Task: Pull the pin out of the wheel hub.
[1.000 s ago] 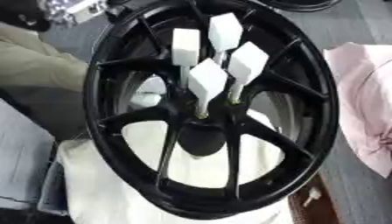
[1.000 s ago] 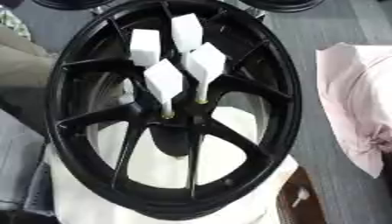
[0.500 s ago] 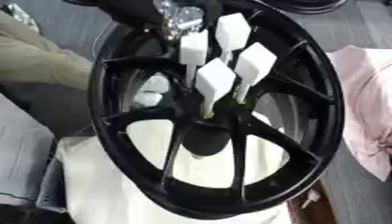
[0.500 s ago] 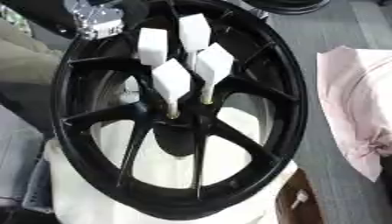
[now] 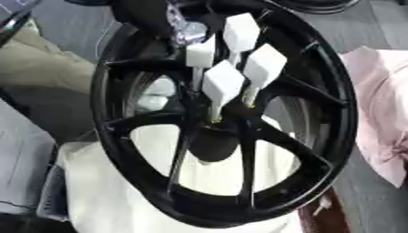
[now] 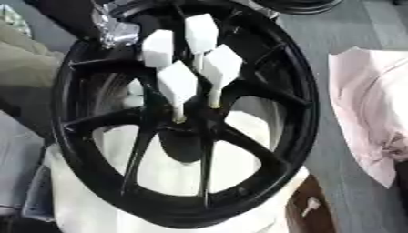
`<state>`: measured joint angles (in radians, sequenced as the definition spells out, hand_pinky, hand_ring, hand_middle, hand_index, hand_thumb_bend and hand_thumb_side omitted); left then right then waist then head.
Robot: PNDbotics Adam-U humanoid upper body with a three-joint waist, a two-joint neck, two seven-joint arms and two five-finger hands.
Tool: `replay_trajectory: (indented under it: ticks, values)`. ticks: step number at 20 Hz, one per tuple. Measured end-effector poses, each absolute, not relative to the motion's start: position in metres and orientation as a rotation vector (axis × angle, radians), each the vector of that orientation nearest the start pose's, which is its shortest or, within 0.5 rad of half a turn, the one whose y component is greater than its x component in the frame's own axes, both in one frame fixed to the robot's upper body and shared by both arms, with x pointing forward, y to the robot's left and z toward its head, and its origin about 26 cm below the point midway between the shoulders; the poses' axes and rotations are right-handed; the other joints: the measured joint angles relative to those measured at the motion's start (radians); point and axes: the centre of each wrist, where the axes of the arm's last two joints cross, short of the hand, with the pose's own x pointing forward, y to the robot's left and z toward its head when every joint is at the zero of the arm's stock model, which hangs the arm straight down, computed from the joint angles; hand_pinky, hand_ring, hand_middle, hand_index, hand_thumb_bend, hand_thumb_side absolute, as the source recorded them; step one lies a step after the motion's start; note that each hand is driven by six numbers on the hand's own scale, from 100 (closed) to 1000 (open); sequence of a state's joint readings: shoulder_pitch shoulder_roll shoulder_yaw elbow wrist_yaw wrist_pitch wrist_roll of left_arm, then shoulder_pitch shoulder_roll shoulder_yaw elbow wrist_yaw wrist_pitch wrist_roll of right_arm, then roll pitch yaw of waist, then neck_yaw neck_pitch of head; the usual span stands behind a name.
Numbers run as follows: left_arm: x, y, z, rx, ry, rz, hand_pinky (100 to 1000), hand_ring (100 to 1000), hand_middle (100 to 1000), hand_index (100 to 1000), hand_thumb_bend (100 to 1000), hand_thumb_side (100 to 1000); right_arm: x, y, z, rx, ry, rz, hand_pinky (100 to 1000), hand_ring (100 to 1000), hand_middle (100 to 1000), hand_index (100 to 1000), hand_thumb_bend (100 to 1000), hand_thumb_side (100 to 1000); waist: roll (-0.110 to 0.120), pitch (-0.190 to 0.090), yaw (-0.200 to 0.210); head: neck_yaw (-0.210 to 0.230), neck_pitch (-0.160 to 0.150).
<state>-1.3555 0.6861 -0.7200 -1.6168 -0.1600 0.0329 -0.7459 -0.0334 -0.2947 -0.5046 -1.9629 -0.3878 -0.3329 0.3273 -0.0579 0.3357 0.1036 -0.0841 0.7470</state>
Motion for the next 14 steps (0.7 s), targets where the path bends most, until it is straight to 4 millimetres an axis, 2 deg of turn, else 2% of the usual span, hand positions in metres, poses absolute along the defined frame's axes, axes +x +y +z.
replay_trajectory:
  ticks: [1,2,4,5,9,14]
  values:
    - [0.345,0.114,0.385,-0.568,2.004,2.753,809,798,814,885,100,564,0.237,-0.406,0.154,-0.201,-2.427,0.154,899,844,764,832,100,623,0.0,0.002,0.0,-0.002,0.0]
    - [0.344,0.118,0.386,-0.562,1.985,2.757,813,801,816,887,100,769,0.237,-0.406,0.154,-0.2,-2.427,0.154,899,844,763,832,100,624,0.0,0.002,0.0,-0.003,0.0]
    - [0.34,0.127,0.389,-0.509,1.934,2.774,819,800,798,888,100,967,0.237,-0.406,0.154,-0.2,-2.426,0.154,900,844,763,834,100,623,0.0,0.003,0.0,-0.005,0.0]
    - [0.337,0.13,0.39,-0.478,1.903,2.785,824,801,788,888,100,1000,0.237,-0.406,0.153,-0.202,-2.426,0.155,901,844,764,835,100,623,0.0,0.004,-0.001,-0.005,0.0]
    - [0.335,0.14,0.394,-0.434,1.837,2.811,855,806,796,910,100,1000,0.237,-0.405,0.153,-0.206,-2.424,0.159,902,845,764,837,100,622,-0.001,0.005,-0.005,-0.005,0.0]
    - [0.342,0.143,0.394,-0.536,1.812,2.836,890,812,792,927,144,1000,0.237,-0.405,0.151,-0.203,-2.423,0.154,902,845,764,836,100,625,-0.006,0.007,-0.009,-0.005,0.0]
